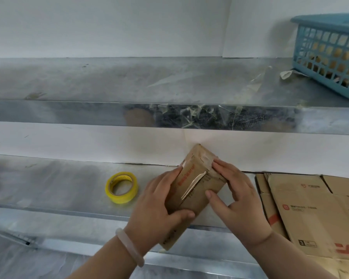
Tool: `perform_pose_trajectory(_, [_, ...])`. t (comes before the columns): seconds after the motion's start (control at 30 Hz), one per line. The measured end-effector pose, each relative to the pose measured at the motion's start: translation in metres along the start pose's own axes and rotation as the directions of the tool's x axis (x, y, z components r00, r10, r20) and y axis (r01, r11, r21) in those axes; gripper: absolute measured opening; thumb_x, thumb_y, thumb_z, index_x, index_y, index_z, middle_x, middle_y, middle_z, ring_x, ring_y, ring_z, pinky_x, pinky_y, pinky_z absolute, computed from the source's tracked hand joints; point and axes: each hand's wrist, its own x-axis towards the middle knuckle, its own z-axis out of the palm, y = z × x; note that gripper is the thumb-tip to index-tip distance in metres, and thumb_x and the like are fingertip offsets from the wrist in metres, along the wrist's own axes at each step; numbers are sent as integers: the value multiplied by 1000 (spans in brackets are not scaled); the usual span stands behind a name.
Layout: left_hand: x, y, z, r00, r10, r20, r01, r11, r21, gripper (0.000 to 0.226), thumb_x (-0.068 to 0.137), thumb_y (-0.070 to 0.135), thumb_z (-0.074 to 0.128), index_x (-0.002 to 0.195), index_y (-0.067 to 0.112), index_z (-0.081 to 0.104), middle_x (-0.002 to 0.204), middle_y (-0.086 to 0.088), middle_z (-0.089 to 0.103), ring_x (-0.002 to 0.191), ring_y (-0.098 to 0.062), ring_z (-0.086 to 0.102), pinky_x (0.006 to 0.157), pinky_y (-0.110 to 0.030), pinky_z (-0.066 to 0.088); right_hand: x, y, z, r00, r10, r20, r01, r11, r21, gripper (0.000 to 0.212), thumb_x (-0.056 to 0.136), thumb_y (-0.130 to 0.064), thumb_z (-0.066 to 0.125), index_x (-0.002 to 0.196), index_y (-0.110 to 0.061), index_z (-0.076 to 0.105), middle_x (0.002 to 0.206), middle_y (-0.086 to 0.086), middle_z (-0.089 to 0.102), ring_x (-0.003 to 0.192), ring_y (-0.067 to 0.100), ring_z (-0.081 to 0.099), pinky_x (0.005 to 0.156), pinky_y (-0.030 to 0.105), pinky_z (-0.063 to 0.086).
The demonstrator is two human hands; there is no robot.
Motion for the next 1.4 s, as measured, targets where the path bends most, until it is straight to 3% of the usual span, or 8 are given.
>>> perform_pose_trajectory(0.37, [-12, -11, 7, 951, 173, -254, -179, 984, 3, 94, 67, 45, 75, 146, 29, 26, 132, 12, 32, 125, 3, 35, 104, -12, 30, 3, -13, 6, 873, -430, 232, 459, 884, -91, 43, 84, -10, 73, 126, -9, 61, 133, 4, 58, 133, 19, 49, 108, 36, 43])
perform_pose_trajectory(0.6, [-8, -44, 15, 994, 106, 2, -106, 990, -90, 74, 82, 41, 67, 145, 37, 29, 139, 15, 37, 124, -7, 45, 97, -28, 48, 1, 24, 13, 909, -263, 323, 367, 872, -324, 34, 93, -29, 59, 124, -19, 65, 134, -4, 59, 136, 16, 45, 108, 48, 42])
perform_pose_trajectory(0.7, [-17, -74, 8, 999, 36, -7, -36, 998, 43, 59, 88, 45, 55, 143, 32, 37, 134, 8, 49, 119, -9, 51, 100, -24, 42, -6, 18, 10, 925, -224, 307, 332, 869, -367, 39, 90, -37, 59, 126, -22, 61, 136, -4, 57, 135, 16, 46, 111, 46, 39])
perform_pose_trajectory(0.87, [-14, -163, 0, 959, -255, -121, 283, 863, 418, 53, 69, 12, 62, 122, 5, 62, 116, -16, 65, 107, -39, 62, 90, -46, 49, -7, 2, 10, 935, -156, 318, 283, 869, -407, 46, 90, -42, 57, 131, -23, 58, 138, -4, 55, 136, 17, 45, 112, 48, 37])
perform_pose_trajectory(0.97, [-15, -194, -8, 890, -456, 14, 370, 738, 564, 41, 84, 17, 62, 124, 25, 62, 130, 0, 59, 133, -27, 42, 112, -42, 28, -6, -3, 10, 930, -121, 348, 274, 858, -434, 47, 89, -45, 56, 131, -22, 59, 139, -3, 55, 137, 17, 43, 111, 51, 37])
perform_pose_trajectory(1.03, [-17, -200, -12, 905, -424, 37, 328, 751, 573, 24, 84, 21, 65, 106, 29, 70, 110, 4, 67, 122, -26, 52, 109, -48, 29, -5, -7, 12, 937, -111, 332, 255, 866, -429, 49, 90, -46, 55, 132, -21, 59, 139, -3, 54, 138, 17, 42, 112, 51, 36])
perform_pose_trajectory(1.17, [-19, -169, -23, 963, -268, -12, 241, 844, 480, 32, 84, 37, 44, 91, 20, 70, 89, -1, 70, 84, -29, 67, 92, -50, 46, 4, -24, 17, 956, -136, 260, 232, 893, -385, 52, 93, -41, 53, 136, -13, 53, 140, -4, 52, 138, 17, 41, 116, 46, 31])
perform_pose_trajectory(1.4, [-8, -55, -65, 974, -180, -134, 177, 984, -32, 35, 83, 59, 40, 91, 31, 60, 83, 17, 60, 85, 1, 55, 68, -6, 38, 42, -82, 47, 879, 16, 477, 150, 939, -309, 52, 99, -47, 36, 145, -27, 43, 145, -15, 45, 136, 0, 29, 112, 16, 19])
